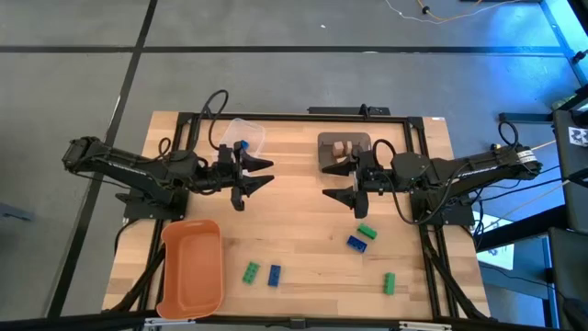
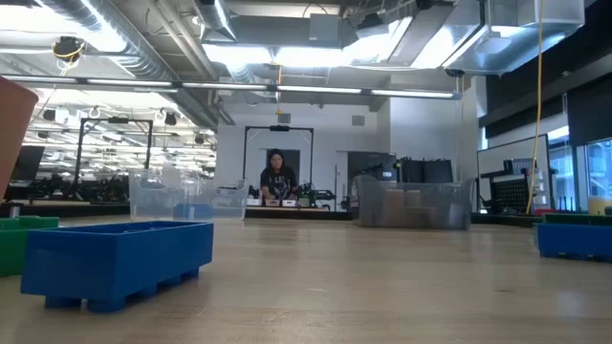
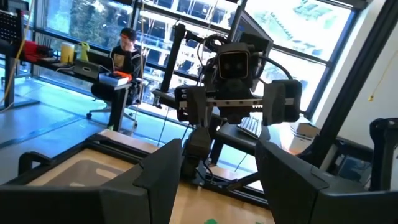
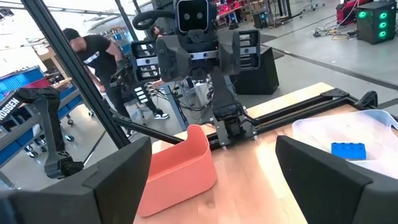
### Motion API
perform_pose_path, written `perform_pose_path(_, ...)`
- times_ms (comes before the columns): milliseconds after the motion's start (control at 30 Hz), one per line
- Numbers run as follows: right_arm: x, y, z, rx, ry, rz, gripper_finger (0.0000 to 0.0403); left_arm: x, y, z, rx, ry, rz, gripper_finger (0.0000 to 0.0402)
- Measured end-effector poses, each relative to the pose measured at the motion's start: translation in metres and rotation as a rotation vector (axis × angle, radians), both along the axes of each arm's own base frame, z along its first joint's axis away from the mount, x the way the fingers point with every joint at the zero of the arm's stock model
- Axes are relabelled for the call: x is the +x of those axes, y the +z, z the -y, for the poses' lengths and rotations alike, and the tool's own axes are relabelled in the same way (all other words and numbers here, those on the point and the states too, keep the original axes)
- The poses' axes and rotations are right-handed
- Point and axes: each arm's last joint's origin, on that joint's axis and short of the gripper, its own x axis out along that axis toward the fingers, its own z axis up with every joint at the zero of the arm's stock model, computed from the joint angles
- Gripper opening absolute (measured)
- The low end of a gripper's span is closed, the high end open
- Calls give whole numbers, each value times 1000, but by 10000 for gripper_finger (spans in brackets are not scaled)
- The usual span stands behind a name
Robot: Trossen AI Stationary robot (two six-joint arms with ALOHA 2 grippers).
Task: Sort & place blocks by color
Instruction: Put the right blue game piece into the transparent bin
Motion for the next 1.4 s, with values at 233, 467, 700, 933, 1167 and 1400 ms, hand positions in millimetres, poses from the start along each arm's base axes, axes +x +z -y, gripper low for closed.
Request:
perform_pose_path(233,-5,-14,-4,133,108,-249,344,0,0,0,23,10,-5,197)
perform_pose_path(467,-30,-61,-22,338,28,-848,344,0,0,-1,58,44,-14,197)
perform_pose_path(700,-34,-104,-50,366,-82,-1231,344,0,0,-1,67,58,-20,197)
perform_pose_path(933,-8,-146,-78,310,-92,-1391,344,1,-1,-6,89,93,-30,197)
perform_pose_path(1167,8,-182,-88,224,-204,-1468,344,1,-1,-7,88,98,-30,197)
perform_pose_path(1400,9,-203,-98,183,-207,-1521,344,1,-1,-7,88,98,-30,197)
